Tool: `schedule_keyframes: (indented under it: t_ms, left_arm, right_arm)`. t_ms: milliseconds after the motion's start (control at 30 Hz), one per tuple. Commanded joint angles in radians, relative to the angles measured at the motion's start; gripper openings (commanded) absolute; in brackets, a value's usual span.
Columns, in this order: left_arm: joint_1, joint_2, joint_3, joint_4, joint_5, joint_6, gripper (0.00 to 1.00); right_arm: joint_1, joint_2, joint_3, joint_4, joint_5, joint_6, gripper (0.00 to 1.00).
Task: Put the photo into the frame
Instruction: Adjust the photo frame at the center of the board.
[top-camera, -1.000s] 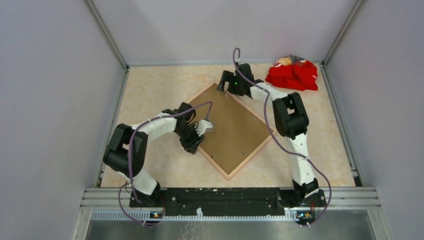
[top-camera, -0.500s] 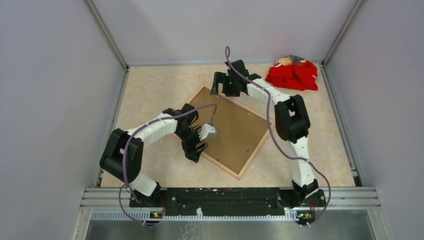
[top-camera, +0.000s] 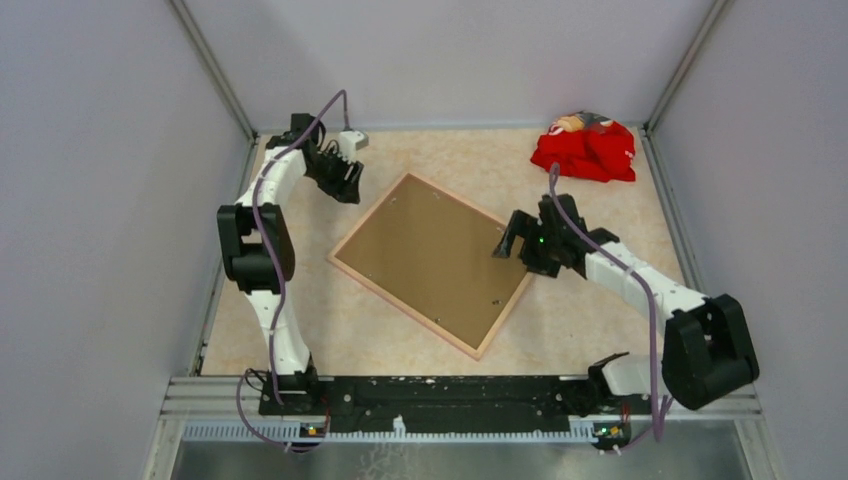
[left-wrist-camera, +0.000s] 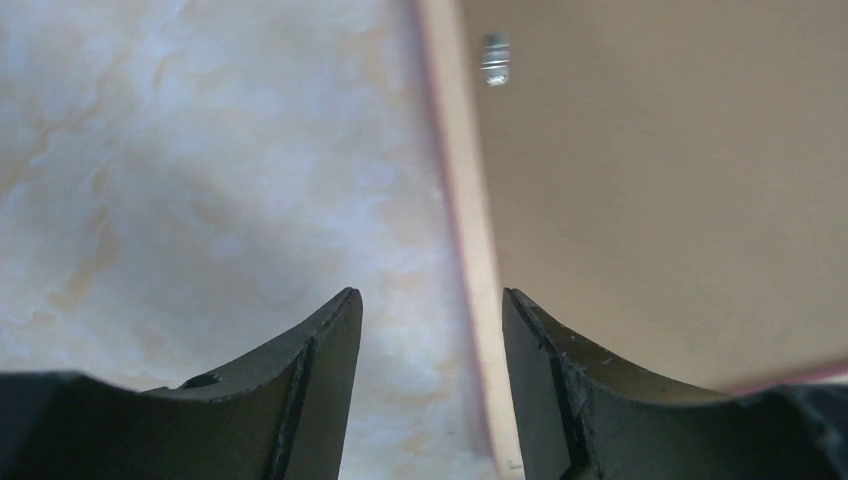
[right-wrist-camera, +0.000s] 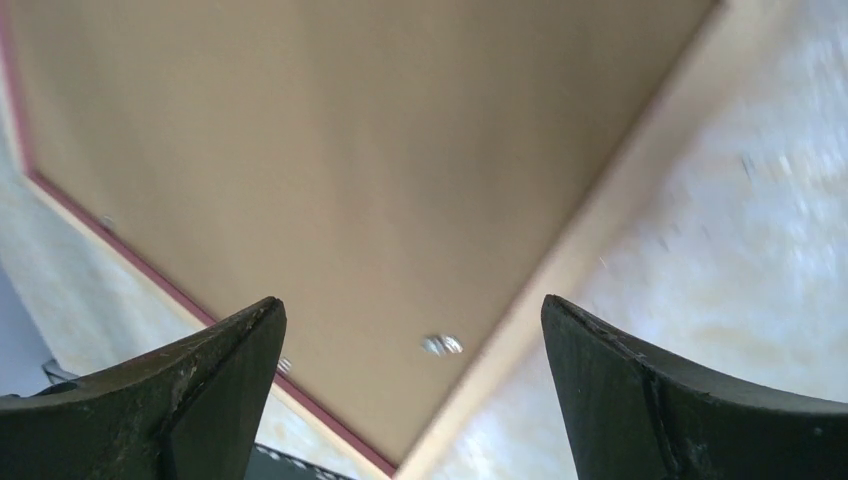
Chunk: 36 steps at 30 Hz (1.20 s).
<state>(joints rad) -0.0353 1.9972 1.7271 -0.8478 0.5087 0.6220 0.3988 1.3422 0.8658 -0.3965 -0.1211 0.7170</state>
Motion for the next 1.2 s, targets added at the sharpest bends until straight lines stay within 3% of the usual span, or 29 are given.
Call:
schedule_keyframes:
  t_ms: [0,200,400,567,967,1167]
  left_arm:
    - [0.091,0.101,0.092,-0.005,0.037,-0.118,0.58]
    - [0.094,0.108,-0.067,0.12,-0.015,-0.133,0.55]
    - [0.085,0.097,-0.209,0.162,-0.016,-0.124,0.52]
    - [0.058,0.026,-0.336,0.174,0.007,-0.082,0.52]
    - [0.04,-0.208,-0.682,-0.013,0.078,0.231,0.5]
    - [0.057,-0.272,-0.689,-0.068,0.077,0.262,0.52]
  right_arm:
    - [0.002,-0.206,-0.148,-0.032,0.02,0.062,0.99]
    - [-0.005,-0.292,-0.25,-0.028,-0.001,0.067,0.99]
    - [-0.031,-0.16,-0.24,0.07,-0.042,0.041,0.99]
    - [-0.122,-0.035,-0.221,0.166,-0.105,0.003,0.99]
    - [-0.188,0.182,0.003,0.152,-0.143,-0.119,0.99]
    - [-0.195,0.185,0.117,0.018,0.019,-0.169,0.99]
